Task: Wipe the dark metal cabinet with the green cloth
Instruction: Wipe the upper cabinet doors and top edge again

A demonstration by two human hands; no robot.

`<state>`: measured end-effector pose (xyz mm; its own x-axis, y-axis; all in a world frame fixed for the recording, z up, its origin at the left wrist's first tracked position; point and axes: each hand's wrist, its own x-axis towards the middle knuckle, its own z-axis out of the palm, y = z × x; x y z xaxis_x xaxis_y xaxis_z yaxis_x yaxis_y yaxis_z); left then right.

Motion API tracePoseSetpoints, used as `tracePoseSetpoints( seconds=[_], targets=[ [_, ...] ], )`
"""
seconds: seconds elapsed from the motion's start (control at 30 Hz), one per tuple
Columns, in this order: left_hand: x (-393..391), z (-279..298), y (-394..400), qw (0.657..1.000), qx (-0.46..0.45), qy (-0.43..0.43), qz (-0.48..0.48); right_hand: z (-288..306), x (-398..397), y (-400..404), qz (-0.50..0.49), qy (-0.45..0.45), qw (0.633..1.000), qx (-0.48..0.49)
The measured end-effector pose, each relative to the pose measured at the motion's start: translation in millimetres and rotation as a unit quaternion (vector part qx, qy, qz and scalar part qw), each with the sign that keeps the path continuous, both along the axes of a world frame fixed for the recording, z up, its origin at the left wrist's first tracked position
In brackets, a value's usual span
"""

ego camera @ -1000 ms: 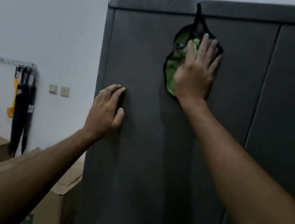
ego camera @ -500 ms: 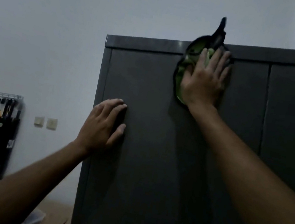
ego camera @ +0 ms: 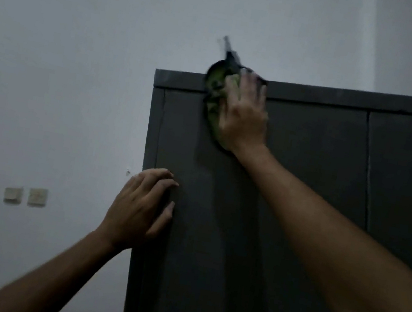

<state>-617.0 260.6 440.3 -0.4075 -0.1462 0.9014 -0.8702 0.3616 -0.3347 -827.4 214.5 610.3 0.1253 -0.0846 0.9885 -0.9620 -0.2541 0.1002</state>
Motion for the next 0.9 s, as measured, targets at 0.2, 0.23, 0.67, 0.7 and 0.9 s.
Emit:
tracePoseSetpoints(
  seconds=[0.2, 0.23, 0.67, 0.7, 0.9],
  targets=[
    [0.1, 0.4, -3.3, 1.000, -0.006, -0.015, 0.023, 14.2, 102.9, 24.7, 0.032, 0.091, 0.995, -0.003],
    [-0.7, 0.4, -4.6, 1.000, -0.014, -0.014, 0.019, 10.5, 112.6, 24.6, 0.032, 0.141, 0.989, -0.001],
    [-67.0, 14.1, -9.5, 1.000, 0.002, 0.010, -0.004, 5.4, -18.7, -1.5, 0.065, 0.100, 0.993, -0.018],
    [-73.0, 15.6, -11.0, 1.000, -0.001, 0.017, -0.004, 5.3, -35.3, -3.4, 0.066, 0.092, 0.993, -0.019],
    [-114.4, 21.6, -17.9, 0.989, -0.024, 0.142, 0.011, 2.3, -130.0, -13.7, 0.063, 0.044, 0.997, -0.021]
  ],
)
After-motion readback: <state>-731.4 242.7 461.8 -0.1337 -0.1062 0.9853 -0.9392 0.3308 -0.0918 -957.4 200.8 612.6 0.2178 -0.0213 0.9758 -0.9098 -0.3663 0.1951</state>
